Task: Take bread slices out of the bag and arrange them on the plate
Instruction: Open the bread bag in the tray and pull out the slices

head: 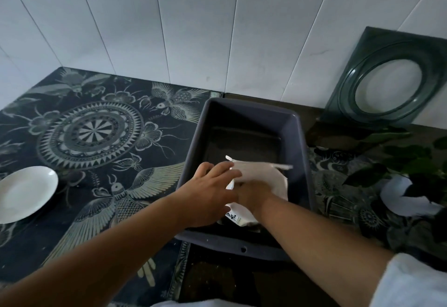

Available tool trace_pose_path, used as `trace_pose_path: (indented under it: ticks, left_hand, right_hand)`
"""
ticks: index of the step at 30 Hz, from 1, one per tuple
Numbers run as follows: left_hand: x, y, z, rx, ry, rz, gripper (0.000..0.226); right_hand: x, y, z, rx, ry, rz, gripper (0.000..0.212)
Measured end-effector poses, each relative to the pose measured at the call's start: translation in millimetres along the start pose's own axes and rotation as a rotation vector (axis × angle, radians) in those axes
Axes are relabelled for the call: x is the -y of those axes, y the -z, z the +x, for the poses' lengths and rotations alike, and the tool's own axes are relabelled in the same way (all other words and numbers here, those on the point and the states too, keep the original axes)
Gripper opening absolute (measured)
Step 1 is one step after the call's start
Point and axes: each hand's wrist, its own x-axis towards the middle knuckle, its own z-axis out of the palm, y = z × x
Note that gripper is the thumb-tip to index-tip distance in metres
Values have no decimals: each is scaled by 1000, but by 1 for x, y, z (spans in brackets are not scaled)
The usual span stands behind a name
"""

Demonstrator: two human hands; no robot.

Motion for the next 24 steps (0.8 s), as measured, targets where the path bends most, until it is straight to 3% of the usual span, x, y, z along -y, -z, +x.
trace_pose_path:
  ticks: [4,8,12,16,19,22,24]
  left_hand:
    - [-3,-5,-2,-5,45,-32,30]
    - [-7,-7,-2,-38,125,-132,45]
    - [-12,-9,-1,-167,202,-280,48]
    - [-18,-10,1,-221,219,-343,59]
    - [-19,-9,-2,-231,215,-339,68]
    - [-21,-1,-8,-267,249,-327,72]
    - [-21,5,-9,-292,284,-359,76]
  right_hand:
    - [-2,1,-7,-31,101,-9,35]
    - [-10,16,-14,40,153,-19,33]
    - [-12,37,-24,29,175,-65,23]
    - [-7,63,-43,59,179,-83,27]
    - [-13,78,-69,-69,144,-156,32]
    - [-22,105,-95,-170,132,-196,19]
    - [-26,126,-109,-219,125,-194,28]
